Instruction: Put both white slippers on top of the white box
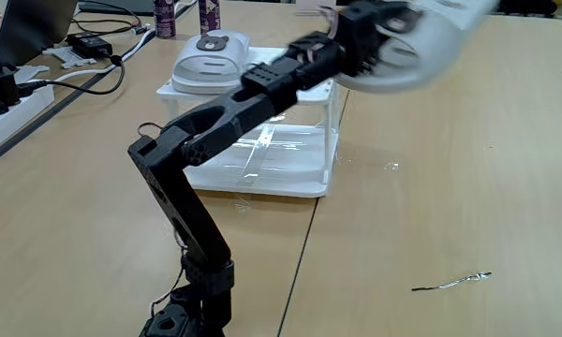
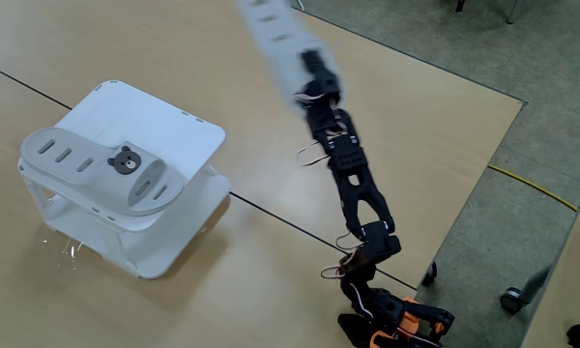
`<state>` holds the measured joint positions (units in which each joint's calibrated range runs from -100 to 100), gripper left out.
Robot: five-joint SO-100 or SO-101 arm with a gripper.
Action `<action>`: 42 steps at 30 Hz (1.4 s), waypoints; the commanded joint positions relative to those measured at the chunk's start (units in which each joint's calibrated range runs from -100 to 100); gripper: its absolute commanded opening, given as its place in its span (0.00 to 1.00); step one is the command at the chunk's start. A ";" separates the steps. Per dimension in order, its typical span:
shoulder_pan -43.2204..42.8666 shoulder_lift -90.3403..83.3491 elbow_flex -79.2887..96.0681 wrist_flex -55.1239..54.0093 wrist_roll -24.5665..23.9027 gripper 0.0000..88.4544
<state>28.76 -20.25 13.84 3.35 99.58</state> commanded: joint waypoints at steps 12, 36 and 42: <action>-29.26 1.78 -8.56 -0.41 0.42 0.01; -29.09 46.71 -57.72 -0.59 0.42 0.01; -29.09 50.66 -61.51 -0.41 0.42 0.01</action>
<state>-0.67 32.95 -40.34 3.35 99.58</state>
